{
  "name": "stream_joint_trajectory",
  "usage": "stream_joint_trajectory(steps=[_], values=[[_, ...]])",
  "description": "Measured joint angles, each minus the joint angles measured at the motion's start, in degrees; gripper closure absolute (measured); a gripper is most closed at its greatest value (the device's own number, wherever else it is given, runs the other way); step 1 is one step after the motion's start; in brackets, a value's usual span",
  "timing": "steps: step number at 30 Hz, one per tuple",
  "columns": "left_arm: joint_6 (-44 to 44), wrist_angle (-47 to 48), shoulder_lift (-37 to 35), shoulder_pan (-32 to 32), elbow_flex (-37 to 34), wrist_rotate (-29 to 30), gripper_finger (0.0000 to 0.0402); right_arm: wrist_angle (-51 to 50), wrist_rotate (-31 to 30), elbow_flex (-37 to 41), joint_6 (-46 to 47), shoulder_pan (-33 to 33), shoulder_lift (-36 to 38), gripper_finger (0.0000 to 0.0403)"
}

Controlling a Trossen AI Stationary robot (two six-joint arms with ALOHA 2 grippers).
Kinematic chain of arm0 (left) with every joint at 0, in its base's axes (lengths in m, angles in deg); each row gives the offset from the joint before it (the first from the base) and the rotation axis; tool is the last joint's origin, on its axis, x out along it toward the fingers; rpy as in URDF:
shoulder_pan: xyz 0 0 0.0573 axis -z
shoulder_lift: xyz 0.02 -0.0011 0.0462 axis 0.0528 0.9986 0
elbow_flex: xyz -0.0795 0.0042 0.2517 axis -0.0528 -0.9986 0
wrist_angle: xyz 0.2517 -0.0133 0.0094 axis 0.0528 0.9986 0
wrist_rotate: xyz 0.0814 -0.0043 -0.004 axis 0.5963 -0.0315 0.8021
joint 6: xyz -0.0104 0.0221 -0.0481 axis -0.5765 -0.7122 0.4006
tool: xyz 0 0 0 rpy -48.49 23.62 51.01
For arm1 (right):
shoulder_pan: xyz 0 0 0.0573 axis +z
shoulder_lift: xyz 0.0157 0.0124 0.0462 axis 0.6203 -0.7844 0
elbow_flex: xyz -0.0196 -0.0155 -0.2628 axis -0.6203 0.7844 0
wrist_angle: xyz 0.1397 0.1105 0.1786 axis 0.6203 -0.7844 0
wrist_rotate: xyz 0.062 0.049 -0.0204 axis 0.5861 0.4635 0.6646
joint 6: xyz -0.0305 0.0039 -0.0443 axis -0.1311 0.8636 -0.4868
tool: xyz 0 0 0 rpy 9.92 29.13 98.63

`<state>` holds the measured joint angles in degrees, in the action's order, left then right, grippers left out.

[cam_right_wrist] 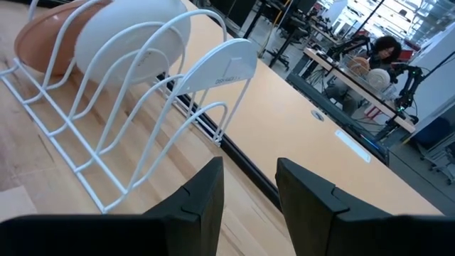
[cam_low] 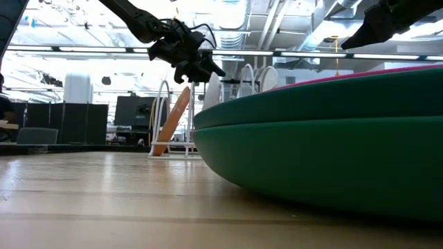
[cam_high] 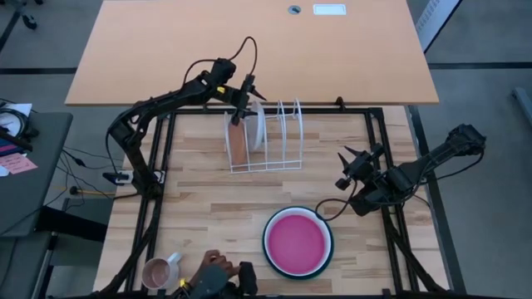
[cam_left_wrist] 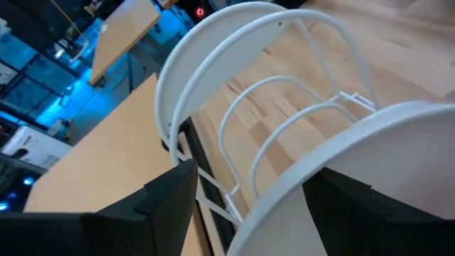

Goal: Sort dishes
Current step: Put the small white plate in the dish rack

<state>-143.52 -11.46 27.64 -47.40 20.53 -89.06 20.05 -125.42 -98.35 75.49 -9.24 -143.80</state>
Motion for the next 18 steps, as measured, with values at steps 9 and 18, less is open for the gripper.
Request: stream_joint_trajectory(steps=[9,18], values=[[0.0,1.8,-1.6,2.2,0.0,5.1,0.0156,-0.6,1.2,0.0,0.0,0.0,0.0,0.0266],[3.0,2.3,-2.4,2.8,0.0,6.4,0.0156,-0.6,1.3,0.0,0.0,0.0,0.0,0.0266]])
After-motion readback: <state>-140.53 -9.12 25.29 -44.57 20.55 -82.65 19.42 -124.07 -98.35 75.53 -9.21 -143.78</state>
